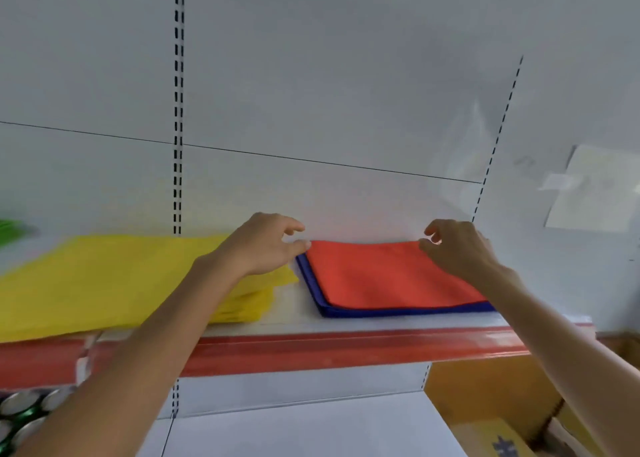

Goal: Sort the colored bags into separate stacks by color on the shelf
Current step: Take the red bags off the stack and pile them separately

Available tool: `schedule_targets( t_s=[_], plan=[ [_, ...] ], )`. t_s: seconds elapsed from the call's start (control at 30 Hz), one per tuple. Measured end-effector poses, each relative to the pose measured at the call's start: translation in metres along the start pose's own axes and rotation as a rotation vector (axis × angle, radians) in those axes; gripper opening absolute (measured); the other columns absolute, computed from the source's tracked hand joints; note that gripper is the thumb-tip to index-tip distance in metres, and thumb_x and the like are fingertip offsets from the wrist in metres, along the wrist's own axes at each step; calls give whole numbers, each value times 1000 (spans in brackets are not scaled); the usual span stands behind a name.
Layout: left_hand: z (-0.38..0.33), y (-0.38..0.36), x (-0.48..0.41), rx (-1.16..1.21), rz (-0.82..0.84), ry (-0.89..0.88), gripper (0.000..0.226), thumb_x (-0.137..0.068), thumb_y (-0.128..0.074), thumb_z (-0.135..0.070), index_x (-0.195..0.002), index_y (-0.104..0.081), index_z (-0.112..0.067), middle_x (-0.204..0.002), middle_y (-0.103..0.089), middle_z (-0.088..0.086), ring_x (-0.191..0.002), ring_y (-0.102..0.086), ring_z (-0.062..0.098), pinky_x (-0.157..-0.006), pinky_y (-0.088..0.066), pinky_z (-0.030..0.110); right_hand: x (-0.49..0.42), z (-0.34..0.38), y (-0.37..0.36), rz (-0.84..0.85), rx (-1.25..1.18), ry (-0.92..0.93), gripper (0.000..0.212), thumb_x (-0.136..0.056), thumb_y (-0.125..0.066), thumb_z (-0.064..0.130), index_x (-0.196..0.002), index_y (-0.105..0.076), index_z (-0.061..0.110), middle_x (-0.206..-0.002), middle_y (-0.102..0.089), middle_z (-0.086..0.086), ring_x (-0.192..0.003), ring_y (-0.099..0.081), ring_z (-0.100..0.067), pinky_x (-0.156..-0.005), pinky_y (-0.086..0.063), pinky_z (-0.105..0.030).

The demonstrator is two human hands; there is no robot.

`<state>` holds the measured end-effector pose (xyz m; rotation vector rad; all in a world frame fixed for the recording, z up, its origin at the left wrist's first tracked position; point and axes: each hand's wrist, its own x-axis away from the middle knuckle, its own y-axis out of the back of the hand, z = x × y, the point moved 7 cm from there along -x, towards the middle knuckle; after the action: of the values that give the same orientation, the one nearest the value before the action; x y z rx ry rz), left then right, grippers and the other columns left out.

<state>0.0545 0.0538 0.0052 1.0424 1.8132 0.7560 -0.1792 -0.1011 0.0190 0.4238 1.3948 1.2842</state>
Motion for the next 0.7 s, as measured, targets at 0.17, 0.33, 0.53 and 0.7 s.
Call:
schedule_targets(
  t_s=[0.17, 0.33, 0.53, 0.7],
  plan=[
    [-57, -53, -29, 6, 27, -16, 42, -89, -57, -35, -127, -57, -16, -128, -58, 1, -117, -52, 13, -99, -36, 22, -36, -80, 4, 19, 12, -32, 33, -89, -54, 31, -119, -60, 18, -117, -63, -6, -108, -57, -29, -85, -44, -34],
    [-71, -92, -44, -80, 20, 34, 43, -90, -54, -37, -128, -56, -16, -133, -54, 3, -125, -47, 17, -104, -34, 26, -47, -131, -17, 60, -46, -83, 30, -88, -55, 32, -113, -63, 18, -115, -64, -8, -104, -58, -30, -85, -47, -35],
    [-56, -122, -43, -210, -23, 177, 45, -89, -51, -46, -124, -58, -20, -129, -55, 5, -122, -46, 24, -103, -36, 34, -62, -157, -35, 85, -86, -85, 33, -89, -54, 40, -112, -63, 18, -114, -64, -8, -101, -59, -29, -82, -48, -35],
    [-53, -126, -45, -393, 44, 279, 53, -92, -39, -54, -139, -40, -31, -144, -34, 10, -131, -27, 29, -107, -26, 35, -73, -154, -54, 155, -40, -72, 44, -85, -57, 49, -94, -65, 7, -95, -63, -8, -89, -61, -30, -68, -44, -32]
  ],
)
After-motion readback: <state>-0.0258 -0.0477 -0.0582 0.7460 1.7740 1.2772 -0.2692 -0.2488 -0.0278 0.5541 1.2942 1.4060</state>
